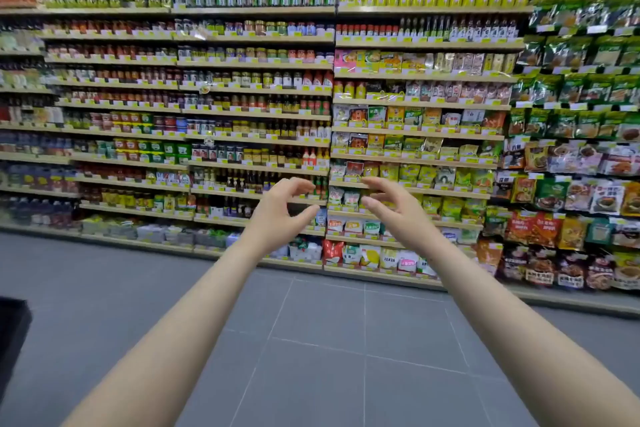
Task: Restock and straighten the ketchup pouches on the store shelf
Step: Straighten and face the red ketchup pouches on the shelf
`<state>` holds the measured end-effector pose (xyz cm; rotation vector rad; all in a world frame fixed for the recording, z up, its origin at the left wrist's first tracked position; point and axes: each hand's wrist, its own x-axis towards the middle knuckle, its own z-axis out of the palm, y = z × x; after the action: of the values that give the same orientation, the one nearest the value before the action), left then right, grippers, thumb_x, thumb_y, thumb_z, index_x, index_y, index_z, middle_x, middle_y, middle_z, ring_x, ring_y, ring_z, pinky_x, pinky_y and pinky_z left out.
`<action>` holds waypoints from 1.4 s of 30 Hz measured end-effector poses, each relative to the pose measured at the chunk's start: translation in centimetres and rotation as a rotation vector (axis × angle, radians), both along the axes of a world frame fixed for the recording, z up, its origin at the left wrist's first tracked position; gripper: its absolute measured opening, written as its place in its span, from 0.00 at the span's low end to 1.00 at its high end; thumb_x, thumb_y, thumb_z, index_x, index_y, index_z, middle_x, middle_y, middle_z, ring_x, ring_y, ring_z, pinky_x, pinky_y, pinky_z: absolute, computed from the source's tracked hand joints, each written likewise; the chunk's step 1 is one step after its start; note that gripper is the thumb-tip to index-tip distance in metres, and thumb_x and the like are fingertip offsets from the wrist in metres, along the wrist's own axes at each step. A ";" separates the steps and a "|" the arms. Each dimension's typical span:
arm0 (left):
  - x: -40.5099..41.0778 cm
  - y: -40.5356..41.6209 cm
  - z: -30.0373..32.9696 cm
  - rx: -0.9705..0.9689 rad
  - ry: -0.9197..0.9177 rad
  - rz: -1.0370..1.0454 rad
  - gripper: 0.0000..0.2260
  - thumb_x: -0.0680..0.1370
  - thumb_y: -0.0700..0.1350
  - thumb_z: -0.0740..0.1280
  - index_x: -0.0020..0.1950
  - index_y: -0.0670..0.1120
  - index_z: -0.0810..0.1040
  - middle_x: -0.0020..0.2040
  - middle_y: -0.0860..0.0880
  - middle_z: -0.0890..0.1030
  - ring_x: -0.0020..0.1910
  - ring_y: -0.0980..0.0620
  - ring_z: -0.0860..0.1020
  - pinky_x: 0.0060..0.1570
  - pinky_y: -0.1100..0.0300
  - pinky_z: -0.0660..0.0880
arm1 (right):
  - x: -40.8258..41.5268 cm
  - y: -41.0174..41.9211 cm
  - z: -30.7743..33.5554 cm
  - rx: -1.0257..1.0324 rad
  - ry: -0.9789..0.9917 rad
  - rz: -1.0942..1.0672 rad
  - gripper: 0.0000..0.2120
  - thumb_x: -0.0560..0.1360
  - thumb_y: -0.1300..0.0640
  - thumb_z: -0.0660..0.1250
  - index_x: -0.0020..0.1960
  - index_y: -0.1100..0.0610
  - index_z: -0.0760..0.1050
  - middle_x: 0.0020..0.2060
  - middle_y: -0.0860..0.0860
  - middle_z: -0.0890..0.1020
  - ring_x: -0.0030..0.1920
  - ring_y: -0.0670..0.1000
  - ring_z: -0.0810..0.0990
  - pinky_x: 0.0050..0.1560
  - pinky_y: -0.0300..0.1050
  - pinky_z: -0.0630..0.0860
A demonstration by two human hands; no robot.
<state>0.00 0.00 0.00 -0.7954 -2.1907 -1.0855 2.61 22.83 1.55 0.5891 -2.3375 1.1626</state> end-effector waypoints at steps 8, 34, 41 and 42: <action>-7.4 -2.3 -8.2 0.007 -0.113 0.104 0.12 0.73 0.44 0.70 0.55 0.48 0.77 0.51 0.52 0.78 0.51 0.56 0.76 0.53 0.61 0.72 | -8.1 -1.9 -8.2 -0.023 -0.197 0.003 0.17 0.75 0.54 0.65 0.64 0.51 0.70 0.60 0.50 0.73 0.56 0.48 0.75 0.56 0.46 0.73; -58.8 -16.3 -22.4 -0.015 -0.407 0.200 0.13 0.69 0.37 0.73 0.52 0.42 0.78 0.46 0.50 0.78 0.45 0.54 0.75 0.43 0.80 0.63 | -60.4 -15.0 -23.1 -0.084 -0.553 -0.106 0.14 0.74 0.58 0.66 0.60 0.54 0.73 0.61 0.51 0.74 0.53 0.50 0.76 0.54 0.40 0.70; -76.2 -14.8 -23.4 -0.035 -0.444 0.183 0.13 0.71 0.39 0.72 0.54 0.43 0.78 0.49 0.48 0.79 0.48 0.53 0.76 0.46 0.79 0.63 | -78.4 -13.1 -23.5 -0.070 -0.613 -0.084 0.15 0.75 0.58 0.65 0.61 0.55 0.73 0.59 0.52 0.75 0.51 0.48 0.76 0.51 0.40 0.70; -78.6 -15.1 -23.4 -0.035 -0.447 0.191 0.13 0.71 0.39 0.72 0.54 0.43 0.78 0.50 0.48 0.79 0.49 0.53 0.76 0.46 0.79 0.63 | -80.9 -12.9 -23.5 -0.074 -0.614 -0.094 0.15 0.75 0.58 0.65 0.61 0.56 0.73 0.58 0.52 0.75 0.50 0.48 0.76 0.50 0.41 0.71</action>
<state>-78.61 -15.07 -23.41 -0.3666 -2.5954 -1.2177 -78.26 9.91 -21.92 0.0907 -2.7593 1.5400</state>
